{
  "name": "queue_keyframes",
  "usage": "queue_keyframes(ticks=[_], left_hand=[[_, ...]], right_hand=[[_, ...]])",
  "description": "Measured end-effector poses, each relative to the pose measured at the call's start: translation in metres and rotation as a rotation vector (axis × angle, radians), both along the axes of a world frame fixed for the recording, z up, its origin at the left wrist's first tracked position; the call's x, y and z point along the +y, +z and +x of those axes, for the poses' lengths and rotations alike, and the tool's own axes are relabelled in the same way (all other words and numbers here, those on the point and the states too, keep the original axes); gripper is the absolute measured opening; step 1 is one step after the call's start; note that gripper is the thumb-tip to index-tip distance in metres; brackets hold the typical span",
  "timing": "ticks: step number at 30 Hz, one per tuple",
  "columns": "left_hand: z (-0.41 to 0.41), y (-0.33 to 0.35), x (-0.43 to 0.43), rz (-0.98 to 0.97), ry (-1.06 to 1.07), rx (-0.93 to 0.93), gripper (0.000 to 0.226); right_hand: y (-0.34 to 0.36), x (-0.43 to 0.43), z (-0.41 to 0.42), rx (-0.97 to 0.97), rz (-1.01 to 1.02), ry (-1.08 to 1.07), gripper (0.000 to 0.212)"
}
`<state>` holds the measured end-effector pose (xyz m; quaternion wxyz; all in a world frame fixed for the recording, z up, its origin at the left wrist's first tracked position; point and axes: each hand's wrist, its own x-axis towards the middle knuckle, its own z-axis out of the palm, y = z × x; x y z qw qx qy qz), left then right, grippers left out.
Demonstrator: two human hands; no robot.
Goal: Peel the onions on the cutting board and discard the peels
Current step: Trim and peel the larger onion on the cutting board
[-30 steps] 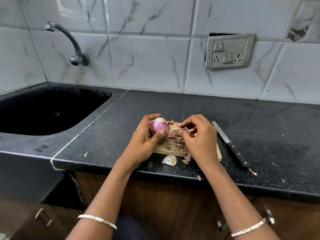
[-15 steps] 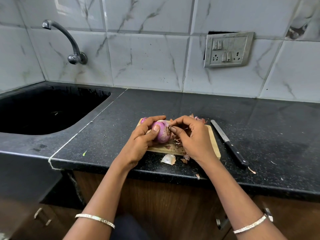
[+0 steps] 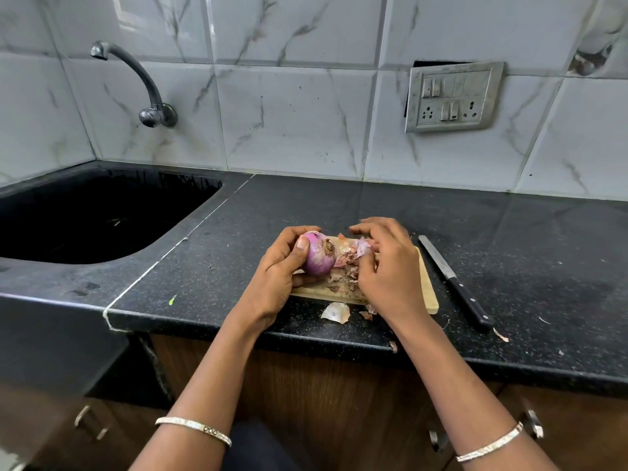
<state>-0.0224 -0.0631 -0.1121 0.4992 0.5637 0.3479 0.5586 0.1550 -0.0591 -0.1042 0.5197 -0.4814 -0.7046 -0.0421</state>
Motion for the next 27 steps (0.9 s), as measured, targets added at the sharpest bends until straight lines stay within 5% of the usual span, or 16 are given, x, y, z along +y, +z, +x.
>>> queue_keyframes(ticks=[2, 7, 17, 27], left_hand=[[0.000, 0.000, -0.001, 0.005, 0.002, -0.013, 0.030], [0.000, -0.001, 0.001, 0.013, 0.026, 0.014, 0.029], [0.000, -0.002, 0.000, 0.052, 0.068, 0.038, 0.039], [0.000, -0.004, 0.002, 0.080, 0.105, 0.075, 0.041]], right_hand=[[0.002, -0.004, 0.000, 0.035, -0.006, 0.115, 0.020], [0.008, -0.013, -0.005, 0.005, -0.005, 0.283, 0.028], [0.005, -0.014, -0.007, 0.007, 0.157, 0.241, 0.021], [-0.004, -0.010, -0.008, -0.195, 0.282, 0.166, 0.014]])
